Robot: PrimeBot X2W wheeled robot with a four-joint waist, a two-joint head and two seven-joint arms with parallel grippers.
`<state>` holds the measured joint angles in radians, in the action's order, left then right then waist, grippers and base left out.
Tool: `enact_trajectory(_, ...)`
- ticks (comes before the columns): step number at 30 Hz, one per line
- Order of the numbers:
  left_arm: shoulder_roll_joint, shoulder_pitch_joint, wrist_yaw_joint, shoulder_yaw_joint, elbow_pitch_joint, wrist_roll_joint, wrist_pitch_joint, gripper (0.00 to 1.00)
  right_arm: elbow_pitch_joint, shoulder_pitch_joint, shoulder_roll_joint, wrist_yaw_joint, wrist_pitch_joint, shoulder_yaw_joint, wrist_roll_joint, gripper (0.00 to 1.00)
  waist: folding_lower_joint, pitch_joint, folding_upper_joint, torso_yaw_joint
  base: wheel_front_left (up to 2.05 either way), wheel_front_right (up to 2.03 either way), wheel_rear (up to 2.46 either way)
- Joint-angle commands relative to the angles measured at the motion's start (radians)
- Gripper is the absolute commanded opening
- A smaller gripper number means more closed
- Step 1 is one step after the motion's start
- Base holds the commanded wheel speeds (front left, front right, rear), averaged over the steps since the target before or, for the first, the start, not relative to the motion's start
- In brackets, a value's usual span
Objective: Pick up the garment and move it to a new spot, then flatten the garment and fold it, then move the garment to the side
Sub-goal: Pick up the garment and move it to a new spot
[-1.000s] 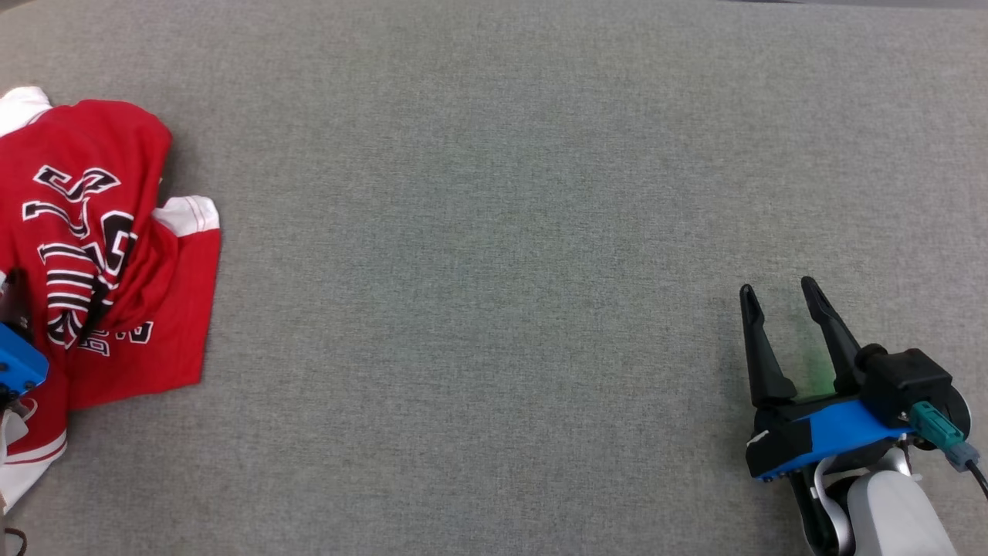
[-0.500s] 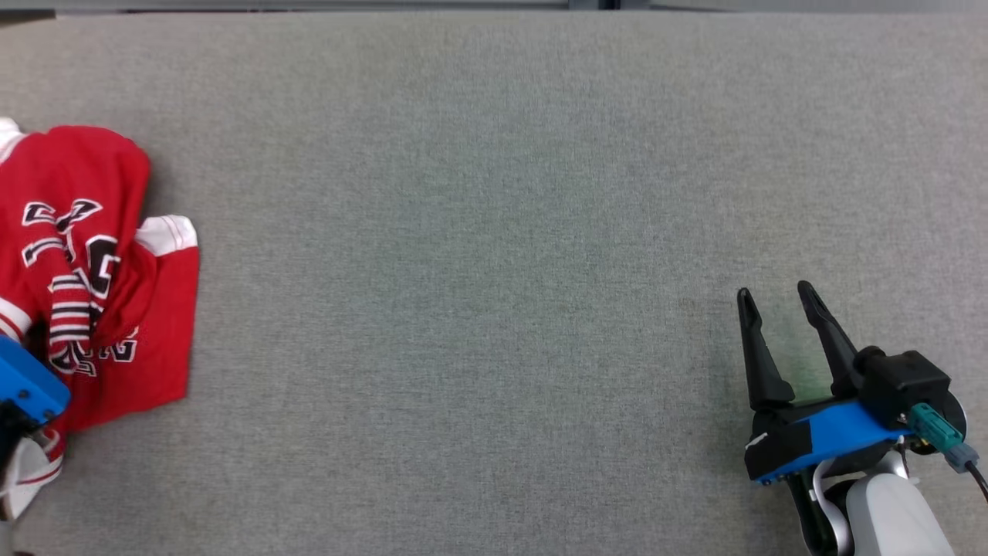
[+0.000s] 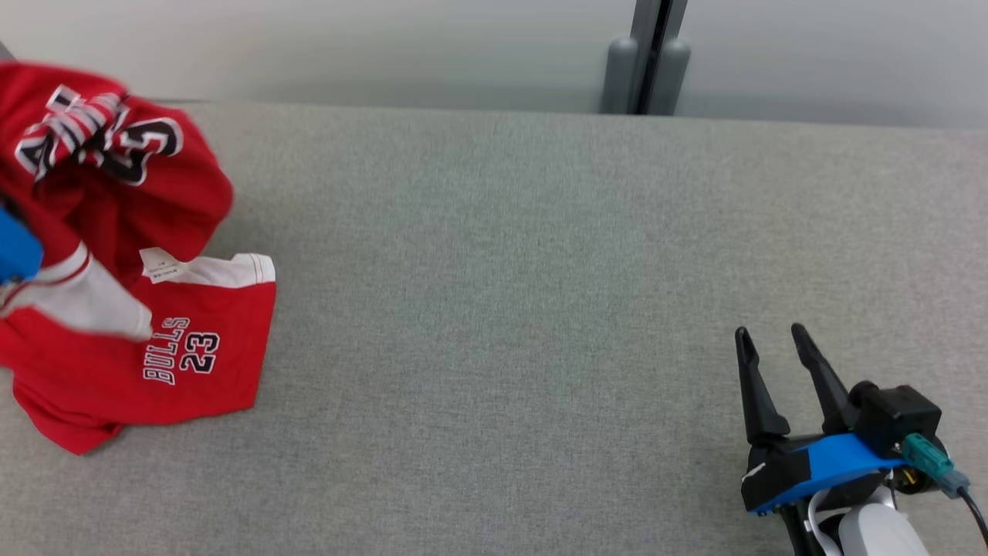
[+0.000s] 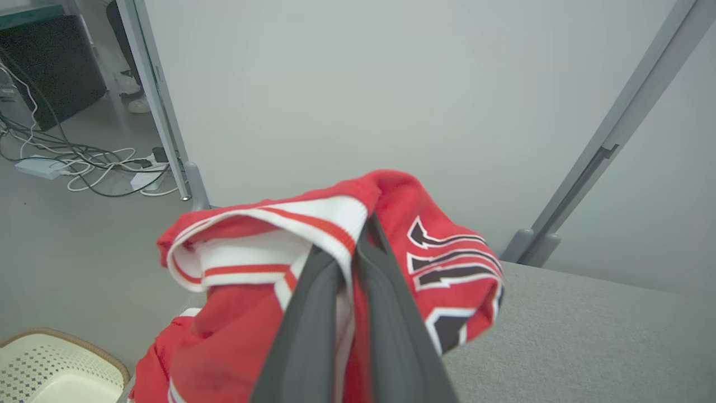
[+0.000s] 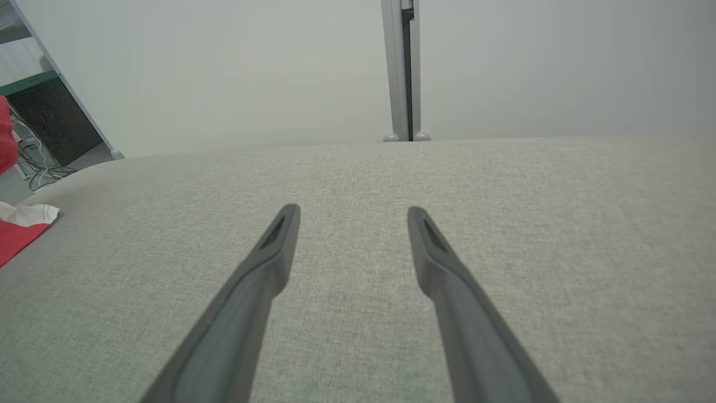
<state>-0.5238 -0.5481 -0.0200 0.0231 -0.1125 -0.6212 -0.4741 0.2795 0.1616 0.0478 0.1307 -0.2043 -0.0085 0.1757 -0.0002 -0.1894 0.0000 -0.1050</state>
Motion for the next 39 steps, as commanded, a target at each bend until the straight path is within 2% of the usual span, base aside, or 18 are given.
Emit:
enact_trajectory(1, 0.000, -0.031, -0.011, -0.011, 0.019, 0.009, -0.004, 0.00, 0.008, -0.012, 0.004, 0.000, -0.006, 0.001, 0.010, 1.00, 0.0002, 0.024, 0.0000, 0.014, 0.00, 0.00, 0.00)
enact_trajectory(7, 0.041, -0.137, -0.046, -0.100, 0.125, -0.001, -0.039, 0.00, 0.037, -0.028, 0.005, 0.000, -0.020, 0.000, 0.033, 1.00, 0.0002, 0.088, 0.0000, 0.052, 0.00, 0.00, 0.00)
enact_trajectory(17, 0.150, -0.192, -0.089, -0.298, 0.213, -0.035, -0.089, 0.00, 0.059, -0.003, 0.005, 0.000, -0.032, 0.049, 0.068, 1.00, 0.0002, 0.111, 0.0000, 0.187, 0.00, 0.00, 0.00)
enact_trajectory(21, 0.179, -0.159, -0.099, -0.384, 0.183, -0.031, -0.081, 0.00, 0.064, 0.003, 0.004, 0.000, -0.036, 0.046, 0.077, 1.00, 0.0002, 0.095, 0.0000, 0.244, 0.00, 0.00, 0.00)
enact_trajectory(25, 0.216, -0.120, -0.104, -0.420, 0.116, -0.059, -0.036, 0.00, 0.070, 0.016, 0.005, 0.000, -0.041, 0.052, 0.087, 1.00, 0.0002, 0.075, 0.0000, 0.302, 0.00, 0.00, 0.00)
enact_trajectory(33, 0.285, -0.019, -0.105, -0.490, -0.095, -0.019, 0.115, 0.00, 0.083, 0.021, 0.004, 0.000, -0.053, 0.046, 0.105, 1.00, 0.0002, 0.049, 0.0000, 0.378, 0.00, 0.00, 0.00)
enact_trajectory(35, 0.306, 0.012, -0.103, -0.516, -0.167, 0.005, 0.164, 0.35, 0.087, 0.024, 0.004, 0.000, -0.055, 0.049, 0.107, 1.00, 0.0002, 0.048, 0.0000, 0.386, 0.00, 0.00, 0.00)
enact_trajectory(36, 0.315, 0.025, -0.101, -0.529, -0.203, 0.019, 0.183, 0.70, 0.089, 0.025, 0.005, 0.000, -0.056, 0.050, 0.107, 1.00, 0.0002, 0.049, 0.0000, 0.387, 0.00, 0.00, 0.00)
enact_trajectory(37, 0.322, 0.031, -0.101, -0.542, -0.233, 0.032, 0.206, 1.00, 0.091, 0.025, 0.004, 0.000, -0.056, 0.051, 0.106, 1.00, 0.0002, 0.049, 0.0000, 0.388, 0.00, 0.00, 0.00)
enact_trajectory(39, 0.341, 0.045, -0.101, -0.556, -0.290, 0.044, 0.251, 1.00, 0.094, 0.022, 0.004, 0.000, -0.057, 0.051, 0.104, 1.00, 0.0002, 0.052, 0.0000, 0.385, 0.00, 0.00, 0.00)
